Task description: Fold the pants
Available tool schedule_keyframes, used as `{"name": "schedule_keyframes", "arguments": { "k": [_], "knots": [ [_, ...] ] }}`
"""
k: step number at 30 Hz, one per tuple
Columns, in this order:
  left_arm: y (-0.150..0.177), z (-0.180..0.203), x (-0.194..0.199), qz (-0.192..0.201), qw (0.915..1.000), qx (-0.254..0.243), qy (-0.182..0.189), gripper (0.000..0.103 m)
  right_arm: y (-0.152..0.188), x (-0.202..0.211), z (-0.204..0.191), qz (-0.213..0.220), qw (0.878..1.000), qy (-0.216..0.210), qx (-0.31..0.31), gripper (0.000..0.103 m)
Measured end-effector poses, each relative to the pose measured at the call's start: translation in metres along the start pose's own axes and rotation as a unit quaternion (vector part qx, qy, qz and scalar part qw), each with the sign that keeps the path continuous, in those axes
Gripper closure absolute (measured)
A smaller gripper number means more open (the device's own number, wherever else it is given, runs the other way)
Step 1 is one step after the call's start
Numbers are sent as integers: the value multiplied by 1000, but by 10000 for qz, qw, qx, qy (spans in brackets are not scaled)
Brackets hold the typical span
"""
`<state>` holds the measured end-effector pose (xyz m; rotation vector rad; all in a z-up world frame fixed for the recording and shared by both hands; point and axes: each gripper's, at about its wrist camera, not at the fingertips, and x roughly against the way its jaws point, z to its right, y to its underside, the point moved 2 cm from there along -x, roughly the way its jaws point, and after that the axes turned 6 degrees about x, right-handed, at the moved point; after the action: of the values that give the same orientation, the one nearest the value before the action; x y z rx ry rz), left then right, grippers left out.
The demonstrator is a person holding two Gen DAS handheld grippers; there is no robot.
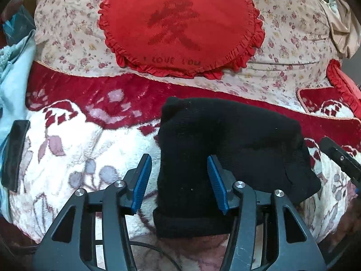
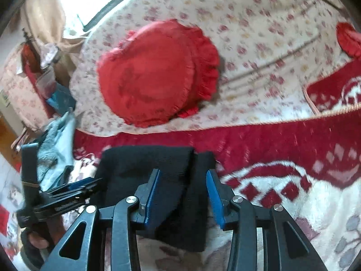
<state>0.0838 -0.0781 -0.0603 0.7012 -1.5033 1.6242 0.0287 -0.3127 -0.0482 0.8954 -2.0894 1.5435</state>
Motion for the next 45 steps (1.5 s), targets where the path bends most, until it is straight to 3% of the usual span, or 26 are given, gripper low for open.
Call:
{"name": "schedule_keyframes", "arguments": {
  "k": [8, 14, 18, 26, 45],
  "knots": [
    [2, 1, 5, -10, 9999, -72, -87, 52, 3, -11, -38, -198, 9981, -87, 577, 63],
    [3, 1, 8, 1, 9999, -47, -134, 52, 18, -36, -37, -647, 9953, 111, 711, 63],
    [3, 2, 21, 192, 9994, -143, -240, 52, 14, -21, -41, -423, 9968, 0, 680, 63],
    [10, 7, 56, 547, 9976, -188, -374, 52, 5, 9, -65, -87, 9955, 240, 912, 63],
    [30, 10, 106, 940, 9948, -205, -342, 52, 11, 47, -80, 129, 9957, 157, 902, 63]
  ]
}}
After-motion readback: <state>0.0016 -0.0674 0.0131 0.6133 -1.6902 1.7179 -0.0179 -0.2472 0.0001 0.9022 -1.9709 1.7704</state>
